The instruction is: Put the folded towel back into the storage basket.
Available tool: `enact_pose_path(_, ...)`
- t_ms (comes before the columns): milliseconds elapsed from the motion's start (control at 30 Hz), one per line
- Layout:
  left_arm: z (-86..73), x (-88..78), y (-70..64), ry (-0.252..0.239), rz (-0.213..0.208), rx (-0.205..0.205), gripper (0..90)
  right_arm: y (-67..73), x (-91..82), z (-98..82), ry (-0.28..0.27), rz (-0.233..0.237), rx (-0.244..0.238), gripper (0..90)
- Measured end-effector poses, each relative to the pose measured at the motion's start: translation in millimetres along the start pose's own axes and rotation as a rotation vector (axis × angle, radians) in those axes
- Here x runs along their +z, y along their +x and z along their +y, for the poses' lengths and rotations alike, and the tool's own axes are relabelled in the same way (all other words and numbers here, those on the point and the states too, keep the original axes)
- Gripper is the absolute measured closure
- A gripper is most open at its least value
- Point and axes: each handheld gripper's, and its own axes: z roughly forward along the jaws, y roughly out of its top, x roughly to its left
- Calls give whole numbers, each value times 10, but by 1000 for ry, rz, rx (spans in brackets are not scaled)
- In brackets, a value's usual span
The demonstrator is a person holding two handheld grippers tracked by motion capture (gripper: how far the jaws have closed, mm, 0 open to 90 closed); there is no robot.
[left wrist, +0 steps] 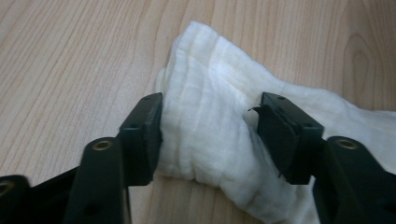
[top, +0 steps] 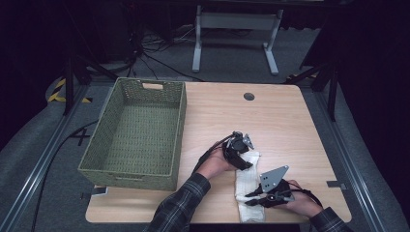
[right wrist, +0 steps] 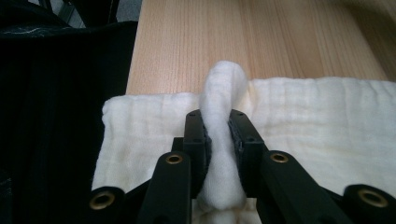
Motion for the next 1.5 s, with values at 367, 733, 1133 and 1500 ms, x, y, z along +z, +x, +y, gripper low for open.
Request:
enact_pose_path(367,-11,-40,-29,11,-53,24,771,-35,-11,-2,2,21,33,801)
enact_pose_path(733,58,-333,-37,-54,-8,17,785,-119,-121,84,-39,11,70,808)
enact_pose_path(1133,289,-874,-40,-99,78,26,785,-232,-338,456,-89,-28,35,811)
enact_pose_path(1500,365,-1345,16,-118,112,17,785,-367,-583,927,-125,-57,-1,811)
